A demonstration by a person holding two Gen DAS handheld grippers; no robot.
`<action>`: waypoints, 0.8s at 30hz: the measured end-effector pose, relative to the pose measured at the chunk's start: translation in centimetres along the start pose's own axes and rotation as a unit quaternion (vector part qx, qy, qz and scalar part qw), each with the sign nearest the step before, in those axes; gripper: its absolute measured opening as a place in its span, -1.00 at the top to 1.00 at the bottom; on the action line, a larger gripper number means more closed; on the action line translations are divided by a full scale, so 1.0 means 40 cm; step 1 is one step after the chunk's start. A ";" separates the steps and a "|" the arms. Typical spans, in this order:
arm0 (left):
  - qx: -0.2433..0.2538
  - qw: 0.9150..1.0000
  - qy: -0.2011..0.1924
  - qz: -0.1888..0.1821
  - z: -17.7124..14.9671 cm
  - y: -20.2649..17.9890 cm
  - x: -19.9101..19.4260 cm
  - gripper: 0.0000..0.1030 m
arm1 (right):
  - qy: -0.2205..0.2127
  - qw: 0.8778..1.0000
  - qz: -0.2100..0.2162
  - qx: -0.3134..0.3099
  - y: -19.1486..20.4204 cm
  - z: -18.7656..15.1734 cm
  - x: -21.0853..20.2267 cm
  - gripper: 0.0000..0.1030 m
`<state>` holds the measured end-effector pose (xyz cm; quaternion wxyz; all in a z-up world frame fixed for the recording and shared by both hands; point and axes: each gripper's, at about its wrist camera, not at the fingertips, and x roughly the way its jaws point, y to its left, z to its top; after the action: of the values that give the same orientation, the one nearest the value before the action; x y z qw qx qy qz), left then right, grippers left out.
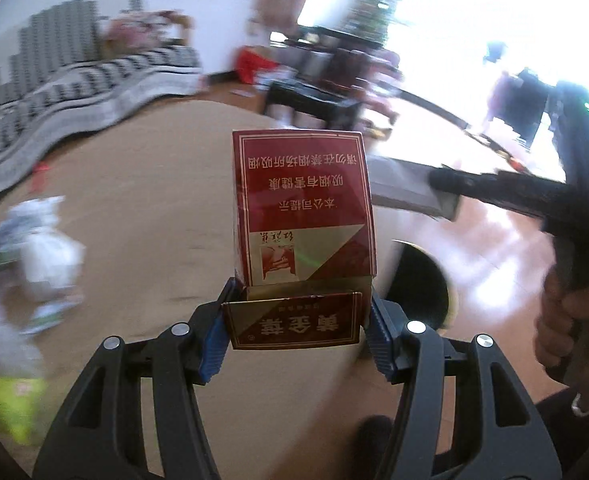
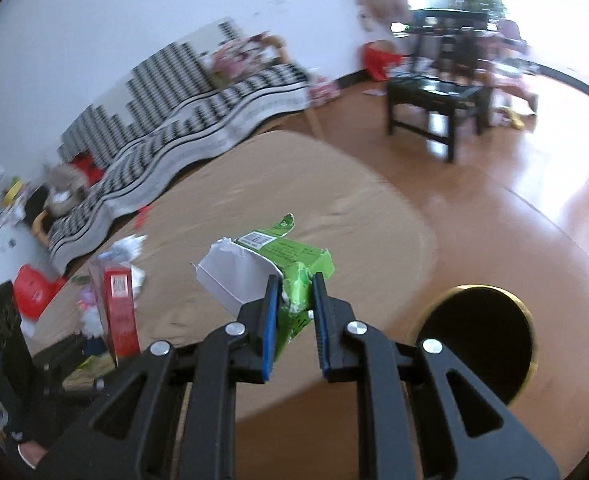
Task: Collect trash
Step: 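Carry both items over the black bin and open both tools to drop them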
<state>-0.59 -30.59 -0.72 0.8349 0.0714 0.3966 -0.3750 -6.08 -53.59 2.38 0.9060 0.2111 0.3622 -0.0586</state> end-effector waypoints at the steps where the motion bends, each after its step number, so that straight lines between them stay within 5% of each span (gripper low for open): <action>1: 0.012 1.000 0.004 -0.013 0.000 -0.047 0.024 -0.11 | -0.002 1.000 -0.008 0.007 -0.030 -0.003 -0.012 0.67; 14: 0.086 0.990 0.069 -0.092 -0.024 -0.365 0.278 -0.11 | 0.021 0.987 -0.128 0.096 -0.428 -0.113 -0.089 0.67; 24: 0.085 0.986 0.115 -0.088 -0.033 -0.408 0.435 -0.11 | 0.057 0.979 -0.152 0.124 -0.510 -0.148 -0.049 0.67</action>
<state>-5.51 -51.49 -11.16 0.7385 0.1502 0.4612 -0.4684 -16.53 -69.62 -7.06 0.8314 0.2668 0.4309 -0.2279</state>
